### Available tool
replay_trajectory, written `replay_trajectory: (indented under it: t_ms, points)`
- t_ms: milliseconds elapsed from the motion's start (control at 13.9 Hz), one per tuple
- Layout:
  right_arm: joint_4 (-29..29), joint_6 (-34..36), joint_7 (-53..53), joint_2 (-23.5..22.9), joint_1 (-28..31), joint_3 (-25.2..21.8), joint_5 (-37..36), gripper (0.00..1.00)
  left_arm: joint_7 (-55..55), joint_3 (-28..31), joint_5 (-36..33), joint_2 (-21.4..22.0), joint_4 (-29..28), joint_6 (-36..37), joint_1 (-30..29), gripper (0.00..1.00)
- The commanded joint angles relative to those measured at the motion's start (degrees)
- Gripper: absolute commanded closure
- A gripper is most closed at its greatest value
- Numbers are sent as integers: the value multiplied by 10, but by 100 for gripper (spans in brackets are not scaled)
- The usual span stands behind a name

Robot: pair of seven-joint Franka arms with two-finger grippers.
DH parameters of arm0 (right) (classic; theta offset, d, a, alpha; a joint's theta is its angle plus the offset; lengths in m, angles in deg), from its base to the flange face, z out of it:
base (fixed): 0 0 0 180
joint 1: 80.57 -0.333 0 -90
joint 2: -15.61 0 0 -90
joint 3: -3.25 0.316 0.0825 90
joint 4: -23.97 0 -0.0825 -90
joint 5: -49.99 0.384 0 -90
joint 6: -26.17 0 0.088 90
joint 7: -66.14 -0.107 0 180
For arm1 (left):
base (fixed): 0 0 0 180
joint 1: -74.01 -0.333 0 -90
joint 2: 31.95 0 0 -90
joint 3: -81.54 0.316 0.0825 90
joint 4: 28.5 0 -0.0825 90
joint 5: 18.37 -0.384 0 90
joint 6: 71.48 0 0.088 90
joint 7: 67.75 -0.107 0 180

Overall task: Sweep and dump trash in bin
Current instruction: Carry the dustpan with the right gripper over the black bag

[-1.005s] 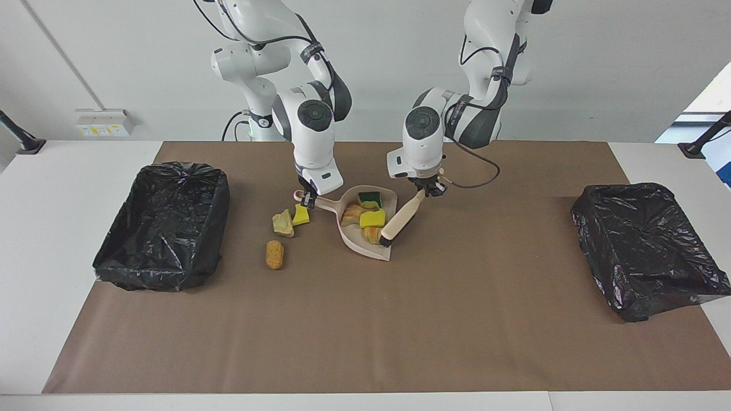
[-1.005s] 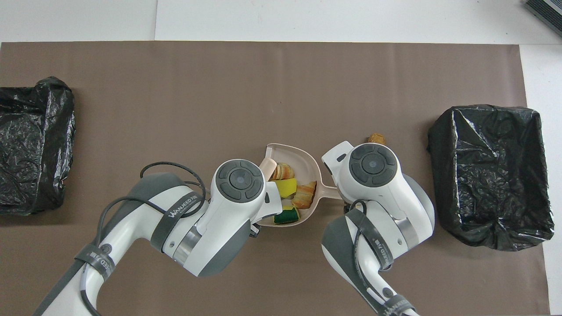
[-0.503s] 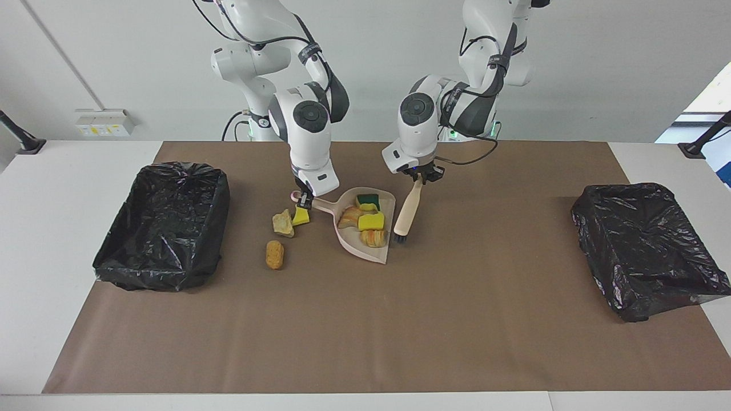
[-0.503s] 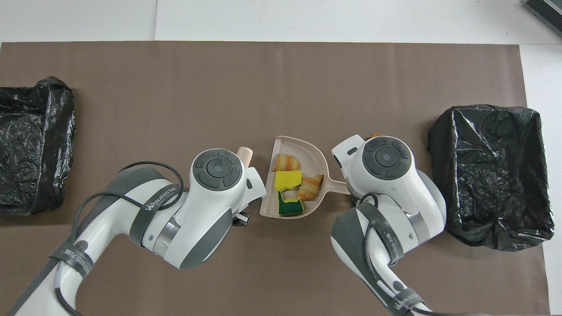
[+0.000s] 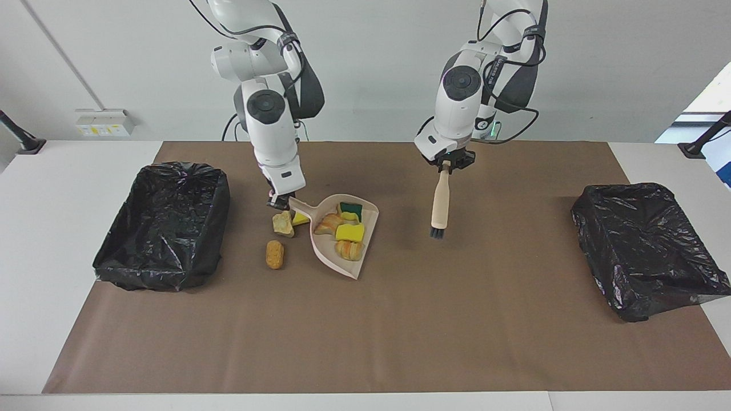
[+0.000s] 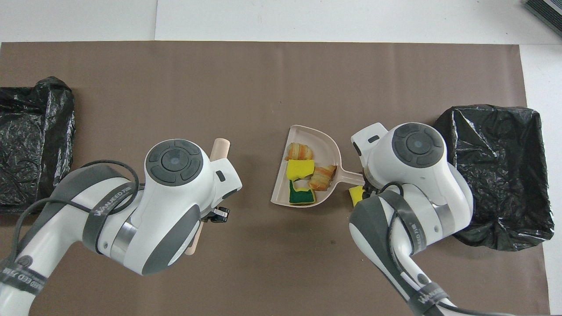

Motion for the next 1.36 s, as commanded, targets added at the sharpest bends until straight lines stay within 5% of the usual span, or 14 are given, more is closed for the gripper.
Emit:
replay_trajectory:
  t_ms: [0, 359, 574, 1005, 1292]
  points:
    - [14, 13, 40, 4, 25, 4, 25, 100, 117, 0, 25, 33, -56, -23, 66, 100]
    - [72, 48, 109, 9, 92, -10, 25, 100, 189, 0, 136, 29, -103, -87, 154, 100]
    - [108, 96, 146, 9, 152, -10, 30, 100, 232, 0, 144, 23, -144, -154, 228, 100]
    - [164, 175, 246, 5, 312, -27, 34, 100, 250, 0, 161, 13, -176, -207, 265, 100]
    - [172, 155, 355, 6, 327, -87, -33, 100, 250, 1, 161, -11, -173, -211, 268, 94]
